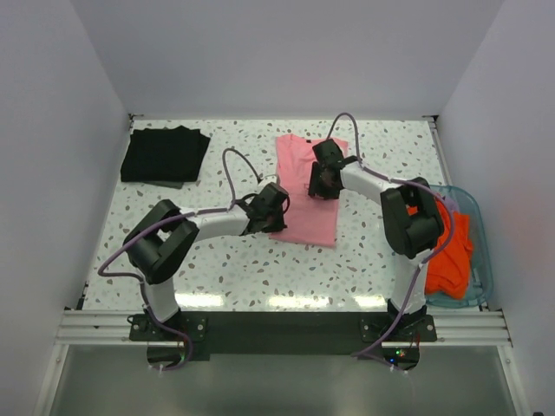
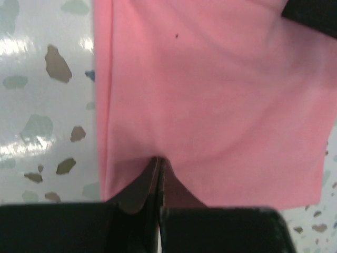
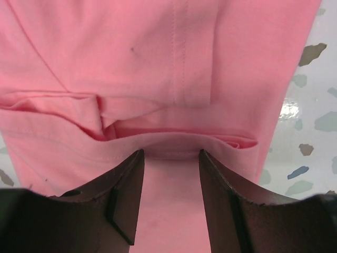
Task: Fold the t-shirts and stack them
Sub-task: Fold the tshirt
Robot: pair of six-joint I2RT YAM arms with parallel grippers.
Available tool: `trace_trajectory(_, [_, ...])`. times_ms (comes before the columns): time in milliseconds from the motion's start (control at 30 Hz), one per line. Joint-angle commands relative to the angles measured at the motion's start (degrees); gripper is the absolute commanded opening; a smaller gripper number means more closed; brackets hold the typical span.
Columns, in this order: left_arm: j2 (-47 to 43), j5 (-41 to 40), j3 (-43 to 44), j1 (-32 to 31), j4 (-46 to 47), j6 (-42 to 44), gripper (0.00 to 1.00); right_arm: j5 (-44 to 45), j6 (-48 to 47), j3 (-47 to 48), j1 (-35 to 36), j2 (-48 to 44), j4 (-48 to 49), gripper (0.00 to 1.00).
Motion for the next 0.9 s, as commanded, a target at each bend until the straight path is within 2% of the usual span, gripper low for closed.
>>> trace_trajectory(0, [-0.13,-1.86,-3.55,-0.73,0.49,-3.62,0.0,3.87,-1.91,4.01,-1.28,2.45,-3.51,0.5])
trace_trajectory(333, [-2.85,-1.95,-10.41,-2.48,1.11,-6.08,0.0,3.0,-2.79,2.96,-2.17,1.76,-2.46,0.53])
trace_trajectory(500, [-5.23,-1.51,-13.93,-3.1,1.64,-7.05,0.0,-1.04,-3.14,0.85,-2.08,-0.35,-0.79,0.54])
trace_trajectory(633, [-7.16,-1.07,-17.7,-4.24,2.34,-8.28,0.0,-2.71,-3.23,-3.8,-2.08,-2.46,1.58,0.56])
trace_trajectory(867, [-11.47,-0.28,-23.24,-7.76,2.78,-10.74,0.0,-4.65,-4.19,-12.24,-1.81,-9.84,4.05,0.67])
